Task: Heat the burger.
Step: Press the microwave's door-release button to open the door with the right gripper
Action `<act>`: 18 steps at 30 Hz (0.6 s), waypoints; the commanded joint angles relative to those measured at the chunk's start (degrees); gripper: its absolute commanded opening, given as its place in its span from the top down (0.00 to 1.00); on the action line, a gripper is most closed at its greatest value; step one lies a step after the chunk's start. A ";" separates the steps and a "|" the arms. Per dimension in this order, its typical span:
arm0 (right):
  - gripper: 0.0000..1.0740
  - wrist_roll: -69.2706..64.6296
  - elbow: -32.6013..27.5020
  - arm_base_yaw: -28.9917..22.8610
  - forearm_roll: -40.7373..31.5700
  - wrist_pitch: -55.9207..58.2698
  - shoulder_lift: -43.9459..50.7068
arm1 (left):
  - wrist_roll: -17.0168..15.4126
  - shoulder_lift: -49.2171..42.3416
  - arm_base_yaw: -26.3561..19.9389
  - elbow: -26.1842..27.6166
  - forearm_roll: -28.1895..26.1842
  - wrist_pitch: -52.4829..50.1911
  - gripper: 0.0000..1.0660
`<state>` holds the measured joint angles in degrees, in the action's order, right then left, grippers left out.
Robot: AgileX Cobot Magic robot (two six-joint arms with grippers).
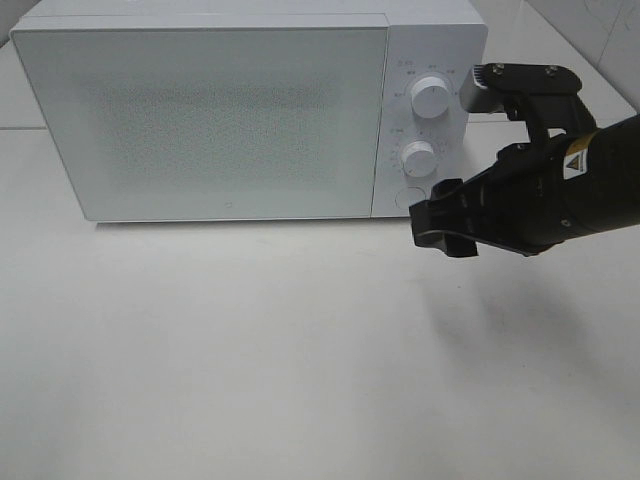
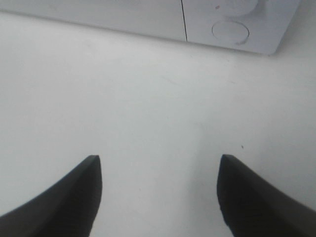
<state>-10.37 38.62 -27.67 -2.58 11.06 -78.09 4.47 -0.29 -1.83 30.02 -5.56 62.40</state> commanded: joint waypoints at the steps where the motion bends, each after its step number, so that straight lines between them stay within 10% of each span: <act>1: 0.39 1.09 1.03 0.23 3.72 7.10 2.41 | -0.17 -0.92 -0.11 -0.11 0.11 -0.97 0.07; 18: 0.29 5.33 1.09 0.11 4.07 36.04 23.38 | -0.17 -0.92 -0.11 -0.11 0.11 -0.97 0.07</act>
<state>-6.47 39.36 -27.67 1.15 42.46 -57.98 4.47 -0.29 -1.83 30.02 -5.56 62.40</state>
